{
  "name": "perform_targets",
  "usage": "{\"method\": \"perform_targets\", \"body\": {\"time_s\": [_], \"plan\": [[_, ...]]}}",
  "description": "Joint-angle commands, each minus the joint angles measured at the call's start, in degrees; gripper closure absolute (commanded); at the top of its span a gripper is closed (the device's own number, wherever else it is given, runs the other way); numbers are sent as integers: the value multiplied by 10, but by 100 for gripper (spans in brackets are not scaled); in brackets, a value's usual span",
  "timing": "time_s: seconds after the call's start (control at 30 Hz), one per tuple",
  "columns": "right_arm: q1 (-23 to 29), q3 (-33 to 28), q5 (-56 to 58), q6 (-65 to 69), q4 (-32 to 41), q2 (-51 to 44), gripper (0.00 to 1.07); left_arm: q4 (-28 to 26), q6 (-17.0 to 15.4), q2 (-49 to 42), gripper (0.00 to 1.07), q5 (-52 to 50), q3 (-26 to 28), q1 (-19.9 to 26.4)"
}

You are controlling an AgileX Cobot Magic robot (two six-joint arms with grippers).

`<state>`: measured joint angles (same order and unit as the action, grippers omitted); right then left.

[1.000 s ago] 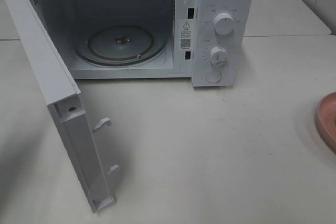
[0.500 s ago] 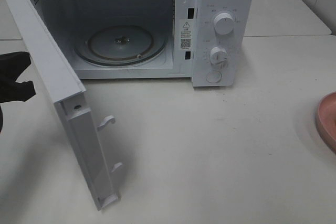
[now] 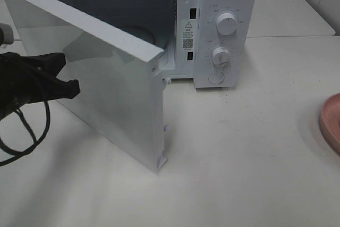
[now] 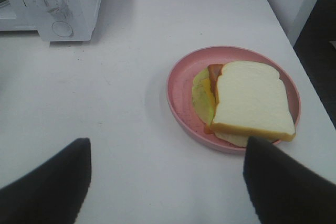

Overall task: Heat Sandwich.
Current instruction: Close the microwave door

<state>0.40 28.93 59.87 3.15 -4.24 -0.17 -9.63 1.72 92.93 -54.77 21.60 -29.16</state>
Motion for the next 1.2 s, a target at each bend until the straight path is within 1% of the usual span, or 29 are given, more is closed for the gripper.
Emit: {"method": "perform_targets", "body": {"time_s": [0.03,0.13,0.27,0.3,0.37,0.43,0.47,0.57,0.6,0.63,0.73,0.87,0.9,0.93,1.03,1.17,1.2], "plan": [[-4,-1,-3,-4,1,-16,31,-37,20,18,106,-11,39,-29],[-4,-1,-3,-4,1,-16,31,-43,20,29,106,-8,53,-36],[-4,-1,-3,-4,1,-16,31,-44,19,57,106,14,96,-45],[-4,-1,-3,-4,1,-16,31,-44,19,57,106,14,96,-45],[-4,-1,-3,-4,1,-16,31,-46,19,70,106,33,123,-48],[-4,-1,-3,-4,1,-16,31,-46,19,73,106,38,131,-48],[-4,-1,-3,-4,1,-16,31,-48,19,83,106,41,148,-52],[-4,-1,-3,-4,1,-16,31,-52,19,97,106,53,175,-56],[-4,-1,-3,-4,1,-16,31,-52,19,97,106,53,175,-56],[-4,-1,-3,-4,1,-16,31,-56,19,107,106,53,192,-62],[-4,-1,-3,-4,1,-16,31,-62,20,117,106,52,206,-68],[-4,-1,-3,-4,1,-16,31,-69,20,137,106,53,241,-81],[-4,-1,-3,-4,1,-16,31,-69,20,137,106,53,241,-81],[-4,-1,-3,-4,1,-16,31,-70,20,144,106,56,256,-85],[-4,-1,-3,-4,1,-16,31,-76,20,151,106,62,269,-85],[-4,-1,-3,-4,1,-16,31,-83,20,172,106,99,320,-88],[-4,-1,-3,-4,1,-16,31,-83,20,172,106,99,320,-88]]}}
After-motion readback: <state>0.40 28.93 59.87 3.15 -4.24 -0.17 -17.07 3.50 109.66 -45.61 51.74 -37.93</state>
